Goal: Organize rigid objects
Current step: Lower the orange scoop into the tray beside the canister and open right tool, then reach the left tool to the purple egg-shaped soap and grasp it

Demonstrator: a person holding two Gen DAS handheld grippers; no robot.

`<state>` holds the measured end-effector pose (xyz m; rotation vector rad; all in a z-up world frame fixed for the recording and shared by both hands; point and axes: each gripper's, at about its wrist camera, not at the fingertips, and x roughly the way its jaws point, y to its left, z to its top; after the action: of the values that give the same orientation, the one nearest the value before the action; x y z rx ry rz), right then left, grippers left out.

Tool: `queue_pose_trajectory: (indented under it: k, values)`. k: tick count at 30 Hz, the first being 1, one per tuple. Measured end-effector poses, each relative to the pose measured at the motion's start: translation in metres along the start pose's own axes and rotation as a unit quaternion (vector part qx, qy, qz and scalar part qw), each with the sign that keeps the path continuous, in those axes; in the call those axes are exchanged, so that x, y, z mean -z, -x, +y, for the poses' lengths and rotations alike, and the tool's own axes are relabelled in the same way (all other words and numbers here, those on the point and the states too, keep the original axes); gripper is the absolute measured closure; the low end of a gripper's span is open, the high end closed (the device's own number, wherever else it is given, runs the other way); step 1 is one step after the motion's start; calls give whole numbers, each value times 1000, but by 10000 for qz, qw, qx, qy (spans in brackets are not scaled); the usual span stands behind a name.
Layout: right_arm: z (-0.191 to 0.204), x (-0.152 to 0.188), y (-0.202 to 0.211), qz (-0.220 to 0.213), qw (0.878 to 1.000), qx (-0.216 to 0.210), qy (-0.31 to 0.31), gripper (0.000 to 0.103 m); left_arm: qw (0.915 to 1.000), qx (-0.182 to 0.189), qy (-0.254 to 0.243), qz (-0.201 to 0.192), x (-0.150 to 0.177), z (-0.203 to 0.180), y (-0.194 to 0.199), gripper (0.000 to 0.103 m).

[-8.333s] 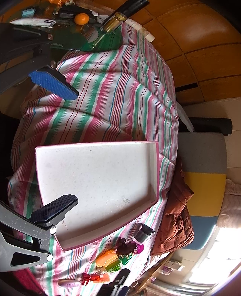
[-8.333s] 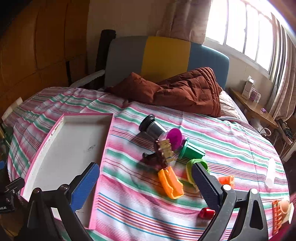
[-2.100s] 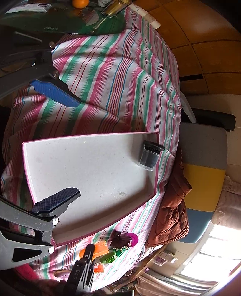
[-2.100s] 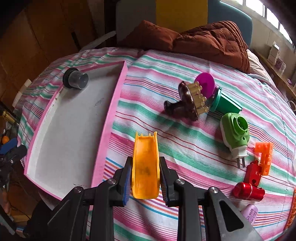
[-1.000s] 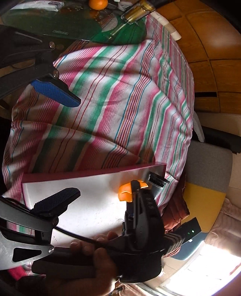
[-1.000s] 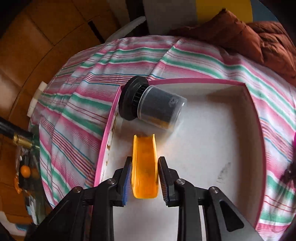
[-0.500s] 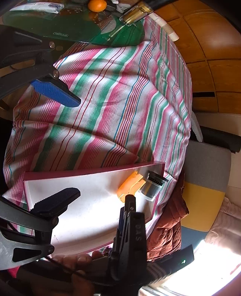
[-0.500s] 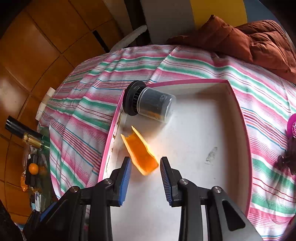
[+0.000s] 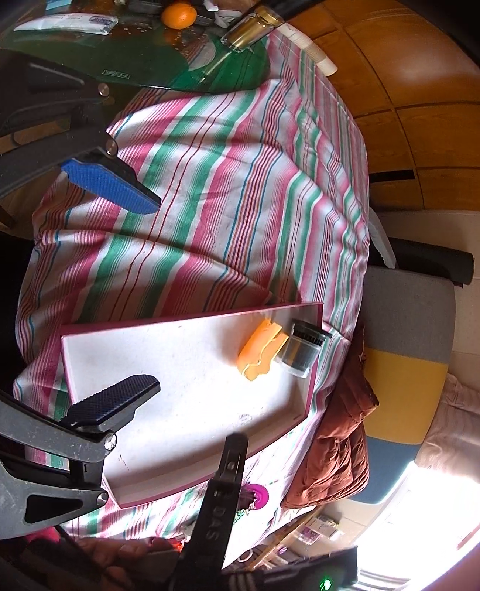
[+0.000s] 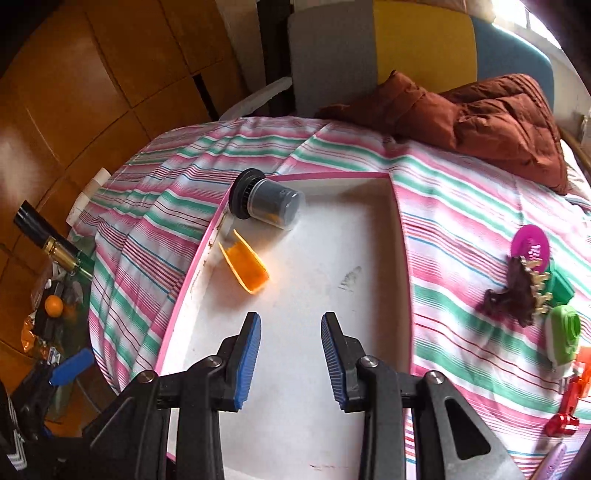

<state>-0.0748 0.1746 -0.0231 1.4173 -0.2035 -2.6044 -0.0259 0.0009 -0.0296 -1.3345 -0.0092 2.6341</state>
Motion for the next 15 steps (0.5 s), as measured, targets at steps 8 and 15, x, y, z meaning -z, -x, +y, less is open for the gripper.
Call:
queue_pose_trajectory:
  k: [8, 15]
  values:
    - [-43, 18, 34, -195, 9991, 229, -288, 69, 9997, 58, -220, 66, 1, -16, -1, 14]
    - [-111, 37, 74, -334, 9932, 679, -889, 69, 9984, 273, -485, 88, -2, -37, -4, 14]
